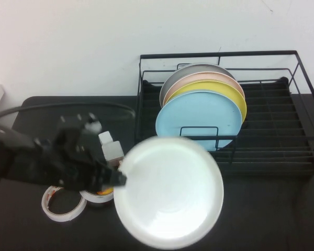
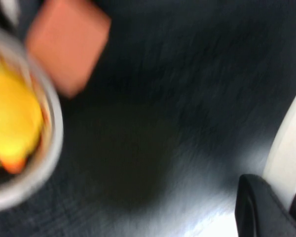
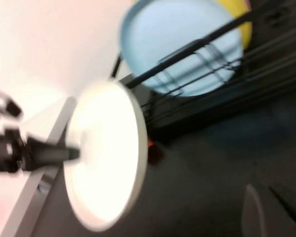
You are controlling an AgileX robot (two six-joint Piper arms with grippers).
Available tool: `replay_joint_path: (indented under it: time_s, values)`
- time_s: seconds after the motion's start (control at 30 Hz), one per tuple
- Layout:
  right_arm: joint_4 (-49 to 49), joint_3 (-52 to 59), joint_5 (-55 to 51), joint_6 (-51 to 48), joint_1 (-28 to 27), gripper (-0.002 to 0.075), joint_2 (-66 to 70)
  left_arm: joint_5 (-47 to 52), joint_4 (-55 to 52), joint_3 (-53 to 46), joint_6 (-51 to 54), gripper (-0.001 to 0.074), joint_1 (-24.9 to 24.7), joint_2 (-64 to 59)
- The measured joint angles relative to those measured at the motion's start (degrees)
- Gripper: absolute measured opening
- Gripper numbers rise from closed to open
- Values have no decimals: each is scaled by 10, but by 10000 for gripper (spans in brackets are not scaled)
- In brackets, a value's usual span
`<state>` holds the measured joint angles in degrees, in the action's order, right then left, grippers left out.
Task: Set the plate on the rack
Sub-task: Pick up the plate from the table, then hand over the plate
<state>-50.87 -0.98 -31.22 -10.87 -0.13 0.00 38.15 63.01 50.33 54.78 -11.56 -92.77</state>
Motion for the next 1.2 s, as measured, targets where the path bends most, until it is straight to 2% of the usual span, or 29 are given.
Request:
replay_joint_path:
  time_s: [0.13, 0.23, 0.33, 0.4, 0.57, 0.7, 0.93, 1.1, 1.2]
  values:
    - [-6, -54, -28, -82, 0, -2, 70, -35, -8, -1, 6, 2, -20, 86]
    - [-14, -114, -50, -167, 0, 4, 147, -54, -24, -2, 8, 2, -58, 139]
    - [-36, -182, -80, -257, 0, 48, 238, -70, -45, -3, 5, 2, -107, 185]
    - [-53, -225, -103, -313, 0, 118, 291, -83, -60, -4, -7, 2, -136, 205]
    - [-90, -335, -168, -402, 0, 363, 416, -92, -91, -5, -45, 2, -200, 237]
    - [-120, -397, -250, -462, 0, 459, 504, -111, -118, -7, -80, 2, -241, 241]
    - [-148, -444, -339, -522, 0, 475, 612, -144, -135, -11, -103, 2, -296, 241]
    - [-106, -444, -369, -530, 14, 460, 642, -167, -135, -11, -106, 2, -304, 241]
    - [-70, -444, -375, -536, 41, 416, 643, -180, -135, -11, -107, 2, -304, 241]
